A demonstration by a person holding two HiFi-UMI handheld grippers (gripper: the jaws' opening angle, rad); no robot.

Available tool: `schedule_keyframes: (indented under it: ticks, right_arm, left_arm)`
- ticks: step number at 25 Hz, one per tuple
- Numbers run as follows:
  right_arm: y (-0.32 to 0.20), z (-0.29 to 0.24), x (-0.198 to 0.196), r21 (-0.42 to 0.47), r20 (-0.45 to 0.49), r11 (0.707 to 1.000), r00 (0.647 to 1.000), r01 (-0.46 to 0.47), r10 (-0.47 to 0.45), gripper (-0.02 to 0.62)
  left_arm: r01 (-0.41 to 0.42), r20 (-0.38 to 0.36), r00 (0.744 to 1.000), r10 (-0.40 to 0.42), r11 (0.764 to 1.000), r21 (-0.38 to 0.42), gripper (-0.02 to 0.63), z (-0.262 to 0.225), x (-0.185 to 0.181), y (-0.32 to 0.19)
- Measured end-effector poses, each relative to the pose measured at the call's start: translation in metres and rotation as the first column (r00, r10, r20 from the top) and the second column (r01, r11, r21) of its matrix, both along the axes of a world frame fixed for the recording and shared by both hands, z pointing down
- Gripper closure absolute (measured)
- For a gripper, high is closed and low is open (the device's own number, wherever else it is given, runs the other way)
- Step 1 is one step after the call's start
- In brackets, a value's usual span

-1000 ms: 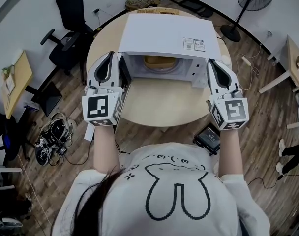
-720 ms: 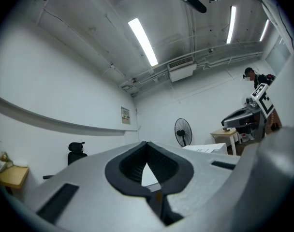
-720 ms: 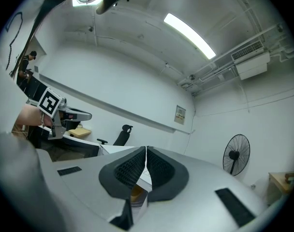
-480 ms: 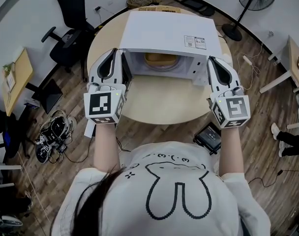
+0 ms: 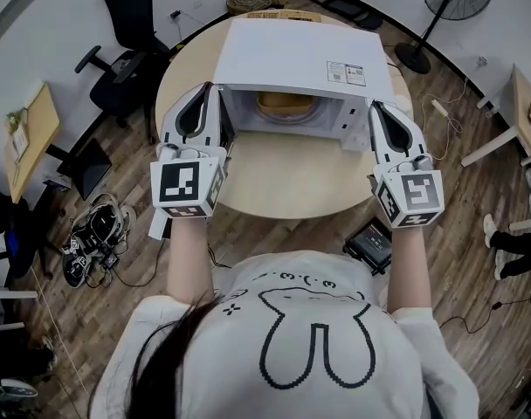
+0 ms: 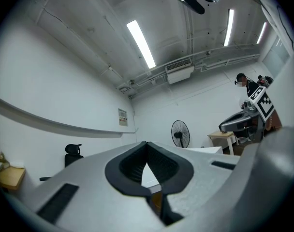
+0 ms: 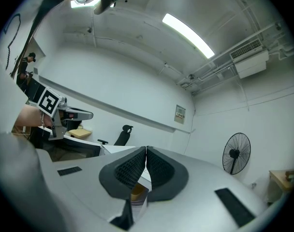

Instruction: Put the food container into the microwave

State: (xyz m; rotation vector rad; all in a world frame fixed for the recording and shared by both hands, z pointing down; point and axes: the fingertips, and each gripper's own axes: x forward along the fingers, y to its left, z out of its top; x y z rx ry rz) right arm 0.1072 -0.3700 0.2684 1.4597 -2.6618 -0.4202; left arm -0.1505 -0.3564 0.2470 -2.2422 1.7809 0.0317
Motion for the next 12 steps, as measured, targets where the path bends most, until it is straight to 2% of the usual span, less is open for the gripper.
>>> schedule_keyframes:
  ticks: [12]
  right_arm:
    - [0.0026,0.0024,0.0022,-0.002,-0.003,1.000,1.000,-0.005,0.005,0.565]
  left_arm:
    - [-0.012,-0.001,1.000,0.012,1.000,0.009,0.597,-0.0027,0.0045,-0.0005]
